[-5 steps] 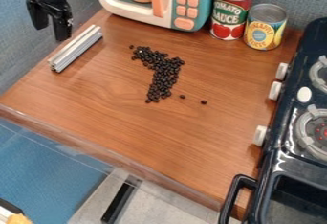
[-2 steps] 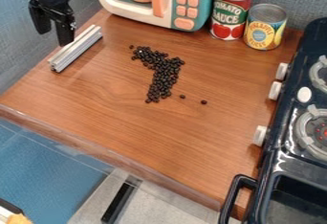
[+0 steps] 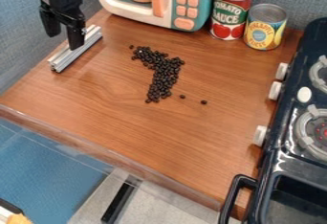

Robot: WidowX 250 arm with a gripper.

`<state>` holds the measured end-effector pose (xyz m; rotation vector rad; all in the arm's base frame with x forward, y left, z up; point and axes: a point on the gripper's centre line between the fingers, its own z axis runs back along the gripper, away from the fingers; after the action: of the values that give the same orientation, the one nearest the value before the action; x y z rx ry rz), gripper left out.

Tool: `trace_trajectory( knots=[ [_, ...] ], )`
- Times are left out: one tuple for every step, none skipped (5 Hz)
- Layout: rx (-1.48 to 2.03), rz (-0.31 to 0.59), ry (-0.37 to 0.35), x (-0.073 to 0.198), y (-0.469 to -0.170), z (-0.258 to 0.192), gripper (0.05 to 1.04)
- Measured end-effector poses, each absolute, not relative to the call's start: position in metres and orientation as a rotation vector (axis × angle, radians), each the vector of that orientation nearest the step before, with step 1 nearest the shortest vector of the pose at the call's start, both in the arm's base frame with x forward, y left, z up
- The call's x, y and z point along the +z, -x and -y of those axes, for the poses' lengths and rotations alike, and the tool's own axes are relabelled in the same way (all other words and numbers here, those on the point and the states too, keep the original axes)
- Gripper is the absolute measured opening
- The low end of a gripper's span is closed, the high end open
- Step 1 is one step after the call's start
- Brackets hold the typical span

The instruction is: Sweep into pile

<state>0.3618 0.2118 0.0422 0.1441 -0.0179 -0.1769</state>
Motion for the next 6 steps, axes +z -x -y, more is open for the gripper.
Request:
trace_trajectory(
  knots=[
    [-0.164, 0.025, -0.146, 0.042, -0.363, -0.211, 1.001],
    [-0.165, 0.023, -0.155, 0.038, -0.362, -0.209, 1.001],
    [-0.17, 0.022, -0.166, 0.035, -0.362, -0.209, 1.001],
    [-0.177, 0.018, -0.171, 0.031, -0.36, -0.208, 1.001],
    [-0.173, 0.024, -0.173, 0.031, -0.361, -0.209, 0.953],
    [-0.171, 0.016, -0.169, 0.028, -0.36, -0.209, 0.662]
  ],
)
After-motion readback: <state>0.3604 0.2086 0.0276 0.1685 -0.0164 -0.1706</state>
